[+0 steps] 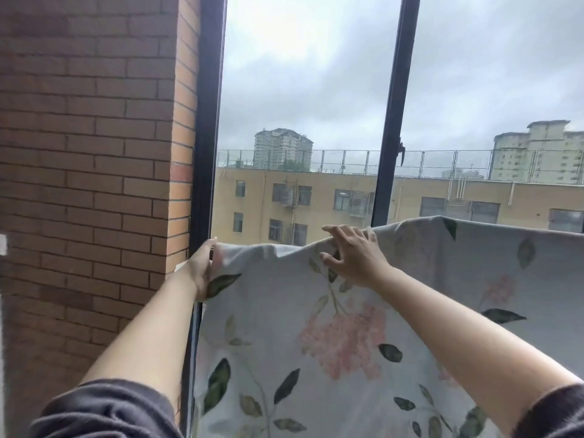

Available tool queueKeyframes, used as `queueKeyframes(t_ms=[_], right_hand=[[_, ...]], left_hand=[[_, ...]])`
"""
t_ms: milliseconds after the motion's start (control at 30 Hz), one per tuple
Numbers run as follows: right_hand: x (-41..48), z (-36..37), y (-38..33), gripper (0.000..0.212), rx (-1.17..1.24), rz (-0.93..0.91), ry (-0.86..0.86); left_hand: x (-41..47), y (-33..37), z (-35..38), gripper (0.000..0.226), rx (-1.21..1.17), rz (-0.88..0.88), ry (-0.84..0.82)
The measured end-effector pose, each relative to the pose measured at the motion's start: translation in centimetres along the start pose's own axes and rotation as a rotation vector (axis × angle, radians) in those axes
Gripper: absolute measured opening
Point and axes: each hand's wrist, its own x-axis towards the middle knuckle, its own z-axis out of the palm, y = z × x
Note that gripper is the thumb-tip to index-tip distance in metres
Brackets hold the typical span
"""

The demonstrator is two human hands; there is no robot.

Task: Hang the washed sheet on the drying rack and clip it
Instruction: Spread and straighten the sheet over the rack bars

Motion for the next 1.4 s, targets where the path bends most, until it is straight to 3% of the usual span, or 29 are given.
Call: queueKeyframes(t_ms=[67, 133, 200, 333, 400, 533, 633, 800, 867, 967, 1133, 1233, 1300, 1400], right_hand=[[-0.1, 0.1, 0.3, 0.057, -0.050, -0.014, -0.032], [0.1, 0.1, 0.7, 0.056, -0.083, -0.033, -0.038], [0.5, -0.3, 1.2, 0.052, -0.080, -0.033, 0.004], [1.5, -1.2, 3.1, 0.047, -0.084, 0.022, 0.066], [2.0, -1.8, 4.5, 0.046, -0.111, 0.084, 0.045], [2.3, -3.7, 7.9, 0.041, -0.190, 0.285, -0.035], [1.8, -5.2, 10.2, 0.029, -0.276, 0.321, -0.113], [2.1, -6.7, 11.5, 0.028, -0.131, 0.340, 0.098], [2.1, -6.9, 11.9, 0.025, -0.115, 0.364, 0.121], [1.4, -6.2, 13.3, 0.029, -0.097, 0.346, 0.014], [0.2, -6.7, 15.8, 0.047, -0.120, 0.376, 0.004], [-0.9, -7.6, 17.8, 0.043, -0.097, 0.382, -0.075], [-1.4, -8.2, 18.2, 0.032, -0.008, 0.364, -0.051], [-1.4, -8.3, 18.4, 0.036, 0.073, 0.372, -0.005]], left_hand=[[0.0, 0.4, 0.7, 0.036, 0.036, 0.037, -0.004], [0.6, 1.8, 1.2, 0.020, -0.036, 0.240, 0.060], [1.1, 2.9, 1.1, 0.021, -0.082, 0.371, 0.106], [2.7, 3.9, -0.2, 0.018, 0.104, 0.373, 0.217], [3.3, 5.3, -0.2, 0.007, 0.061, 0.479, 0.276], [5.4, 7.2, -0.8, 0.008, 0.185, 0.415, 0.347], [6.6, 7.5, -0.8, 0.008, 0.200, 0.497, 0.416], [5.9, 7.2, 1.8, 0.011, 0.363, 0.733, 0.612], [6.0, 6.9, 2.2, 0.013, 0.461, 0.722, 0.667], [6.9, 5.1, 1.9, 0.014, 0.530, 0.608, 0.729], [6.2, 4.6, 2.4, 0.020, 0.387, 0.682, 0.865], [6.0, 5.2, 3.1, 0.021, 0.339, 0.658, 0.859], [5.7, 5.5, 3.3, 0.021, 0.342, 0.638, 0.845], [5.1, 6.7, 3.6, 0.021, 0.204, 0.629, 0.798]])
